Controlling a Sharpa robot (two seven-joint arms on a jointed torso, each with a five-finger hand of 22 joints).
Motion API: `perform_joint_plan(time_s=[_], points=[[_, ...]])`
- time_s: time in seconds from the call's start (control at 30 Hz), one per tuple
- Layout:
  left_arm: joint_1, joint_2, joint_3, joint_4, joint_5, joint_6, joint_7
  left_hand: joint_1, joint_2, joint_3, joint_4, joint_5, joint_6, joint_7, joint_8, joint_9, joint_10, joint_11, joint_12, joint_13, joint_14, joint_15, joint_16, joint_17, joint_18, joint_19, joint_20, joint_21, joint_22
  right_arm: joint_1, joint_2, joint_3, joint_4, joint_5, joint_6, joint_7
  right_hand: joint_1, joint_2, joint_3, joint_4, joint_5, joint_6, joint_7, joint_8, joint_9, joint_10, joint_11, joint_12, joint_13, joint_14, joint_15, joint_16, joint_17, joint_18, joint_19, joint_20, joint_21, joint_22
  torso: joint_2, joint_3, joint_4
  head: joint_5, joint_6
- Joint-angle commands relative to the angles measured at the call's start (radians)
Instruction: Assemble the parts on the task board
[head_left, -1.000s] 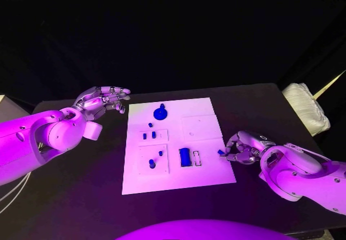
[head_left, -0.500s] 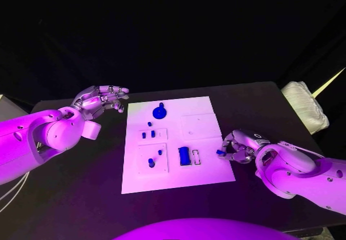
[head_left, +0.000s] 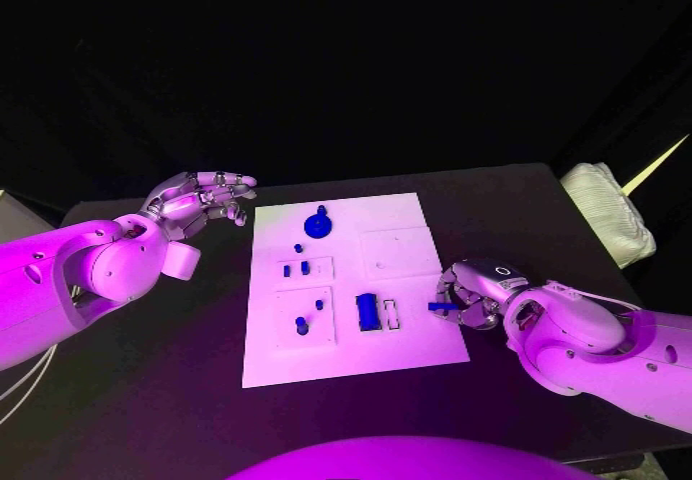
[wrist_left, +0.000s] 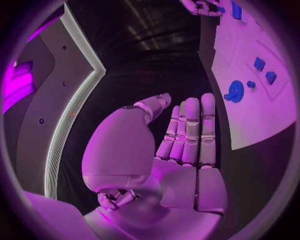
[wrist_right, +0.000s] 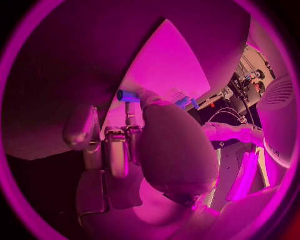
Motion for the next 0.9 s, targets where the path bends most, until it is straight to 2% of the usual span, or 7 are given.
perform_joint_plan(time_s=[0.03, 0.17, 0.3, 0.53, 0.67, 0.73, 0.9], points=[[0.000, 0.001, 0.001, 0.002, 0.002, 0.017, 0.003, 0.002, 0.008, 0.006, 0.000, 0.004, -0.007, 0.001, 0.004, -0.001, -0.005, 0.001, 0.004, -0.001, -0.002, 0.001, 0.005, 0.001, 0.007, 0.010, 0.000, -0.007, -0.001, -0.015, 0.005, -0.012, -0.012, -0.031, 0.076, -0.034, -0.029, -0.001, 0.132, -0.108, 0.030, 0.012, -0.001, 0.000, 0.005, 0.065, -0.003, 0.010, 0.213, 0.100, -0.002, -0.001, 0.254, -0.005, 0.032, -0.006, 0.016, 0.157, 0.001, 0.0004, 0.0009, 0.002, 0.001], [0.000, 0.000, 0.001, 0.003, 0.001, 0.016, 0.002, -0.001, 0.011, 0.007, 0.004, 0.004, -0.008, 0.002, 0.005, -0.002, -0.006, 0.002, 0.005, -0.002, -0.002, 0.002, 0.005, 0.001, 0.007, 0.011, 0.000, -0.007, -0.001, -0.013, 0.003, -0.010, 0.009, 0.001, 0.026, -0.031, -0.072, 0.003, 0.168, -0.105, 0.085, 0.017, -0.009, 0.008, 0.017, 0.071, -0.009, 0.022, 0.219, 0.102, -0.007, 0.004, 0.263, -0.008, 0.037, -0.010, 0.040, 0.162, 0.001, 0.0000, 0.0007, 0.003, 0.000], [0.000, 0.000, 0.001, 0.004, 0.001, 0.015, 0.001, -0.009, 0.017, 0.007, 0.015, 0.004, -0.009, 0.003, 0.006, -0.003, -0.007, 0.003, 0.005, -0.003, -0.002, 0.003, 0.006, 0.001, 0.007, 0.012, 0.001, -0.008, -0.002, -0.001, 0.004, -0.008, 0.026, 0.079, -0.028, -0.030, -0.096, 0.004, 0.181, -0.104, 0.089, 0.020, -0.015, 0.015, 0.025, 0.076, -0.013, 0.032, 0.224, 0.102, -0.010, 0.004, 0.263, -0.011, 0.040, -0.012, 0.058, 0.165, 0.000, -0.0020, -0.0006, 0.002, 0.000], [0.000, 0.000, 0.001, 0.004, 0.002, 0.016, 0.000, -0.010, 0.018, 0.008, 0.017, 0.004, -0.010, 0.003, 0.007, -0.003, -0.008, 0.003, 0.006, -0.003, -0.002, 0.003, 0.006, 0.001, 0.007, 0.012, 0.001, -0.009, -0.002, 0.024, 0.019, -0.005, 0.043, 0.298, -0.123, -0.021, -0.119, 0.011, 0.199, -0.105, 0.095, 0.011, -0.014, 0.012, 0.030, 0.083, -0.013, 0.047, 0.233, 0.102, -0.012, 0.004, 0.263, -0.013, 0.044, -0.015, 0.075, 0.168, 0.000, -0.0011, 0.0001, 0.002, 0.000], [0.000, 0.001, 0.001, 0.003, 0.002, 0.017, 0.000, -0.012, 0.020, 0.008, 0.018, 0.005, -0.010, 0.003, 0.007, -0.003, -0.008, 0.003, 0.006, -0.003, -0.002, 0.003, 0.006, 0.001, 0.007, 0.012, 0.001, -0.009, -0.002, 0.029, 0.040, -0.004, 0.051, 0.364, -0.153, -0.014, -0.141, 0.013, 0.205, -0.102, 0.082, 0.011, -0.015, 0.013, 0.034, 0.084, -0.014, 0.049, 0.234, 0.102, -0.012, 0.004, 0.263, -0.013, 0.045, -0.015, 0.075, 0.168, 0.000, 0.0001, -0.0014, 0.001, 0.000], [0.000, 0.003, 0.001, 0.002, 0.003, 0.019, 0.000, -0.012, 0.020, 0.008, 0.019, 0.005, -0.010, 0.003, 0.007, -0.003, -0.008, 0.003, 0.006, -0.003, -0.002, 0.003, 0.006, 0.001, 0.007, 0.012, 0.002, -0.009, -0.003, 0.030, 0.054, -0.003, 0.052, 0.387, -0.158, -0.013, -0.169, 0.015, 0.207, -0.097, 0.037, 0.012, -0.016, 0.014, 0.038, 0.086, -0.014, 0.051, 0.235, 0.102, -0.012, 0.004, 0.263, -0.013, 0.045, -0.016, 0.077, 0.168, 0.000, 0.0007, -0.0007, 0.000, 0.000], [0.000, 0.005, 0.001, 0.002, 0.003, 0.020, 0.000, -0.014, 0.022, 0.008, 0.022, 0.005, -0.011, 0.003, 0.007, -0.003, -0.009, 0.004, 0.007, -0.004, -0.002, 0.004, 0.006, 0.001, 0.007, 0.012, 0.002, -0.010, -0.003, 0.032, 0.086, -0.003, 0.042, 0.435, -0.139, -0.013, -0.194, 0.017, 0.210, -0.092, 0.004, 0.017, -0.018, 0.016, 0.042, 0.088, -0.016, 0.057, 0.238, 0.102, -0.013, 0.004, 0.263, -0.014, 0.046, -0.016, 0.083, 0.169, 0.000, -0.0021, 0.0003, -0.005, 0.000]])
